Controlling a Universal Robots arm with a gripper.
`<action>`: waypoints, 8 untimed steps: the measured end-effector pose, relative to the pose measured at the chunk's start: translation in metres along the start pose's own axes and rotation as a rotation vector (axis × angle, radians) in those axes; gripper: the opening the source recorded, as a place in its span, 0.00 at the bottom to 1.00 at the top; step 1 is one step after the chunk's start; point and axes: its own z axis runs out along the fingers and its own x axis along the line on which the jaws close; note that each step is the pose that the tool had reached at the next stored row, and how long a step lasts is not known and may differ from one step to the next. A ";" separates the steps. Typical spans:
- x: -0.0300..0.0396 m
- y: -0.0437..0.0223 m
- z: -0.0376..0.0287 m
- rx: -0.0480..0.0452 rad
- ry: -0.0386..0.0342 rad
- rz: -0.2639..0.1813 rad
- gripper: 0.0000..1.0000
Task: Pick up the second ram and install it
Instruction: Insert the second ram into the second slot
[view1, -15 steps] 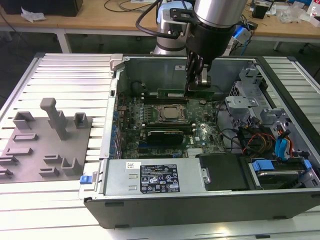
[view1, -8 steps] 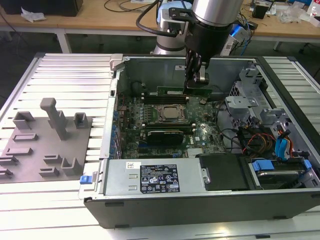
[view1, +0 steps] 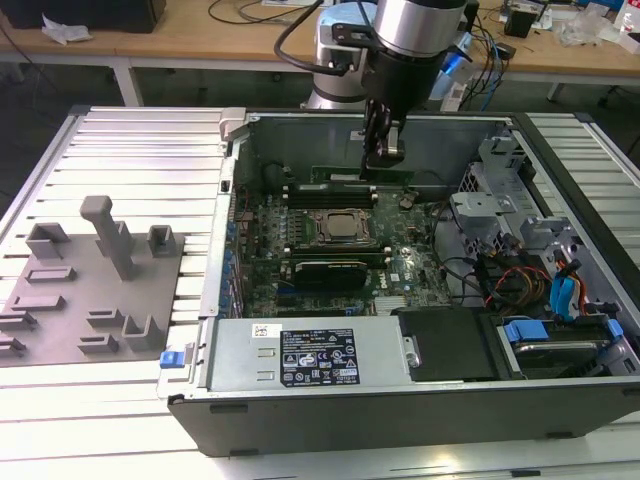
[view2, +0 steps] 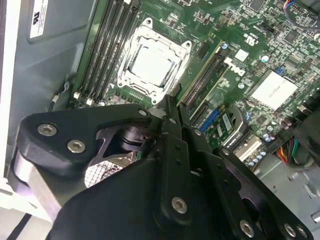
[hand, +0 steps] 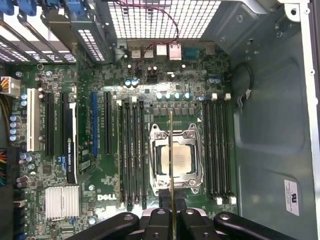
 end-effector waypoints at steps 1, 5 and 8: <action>-0.0004 0.0000 0.0011 0.0000 0.0001 0.000 0.13; -0.0022 -0.0004 0.0062 0.0000 0.0002 0.000 0.13; -0.0027 -0.0006 0.0097 0.0000 0.0002 0.000 0.13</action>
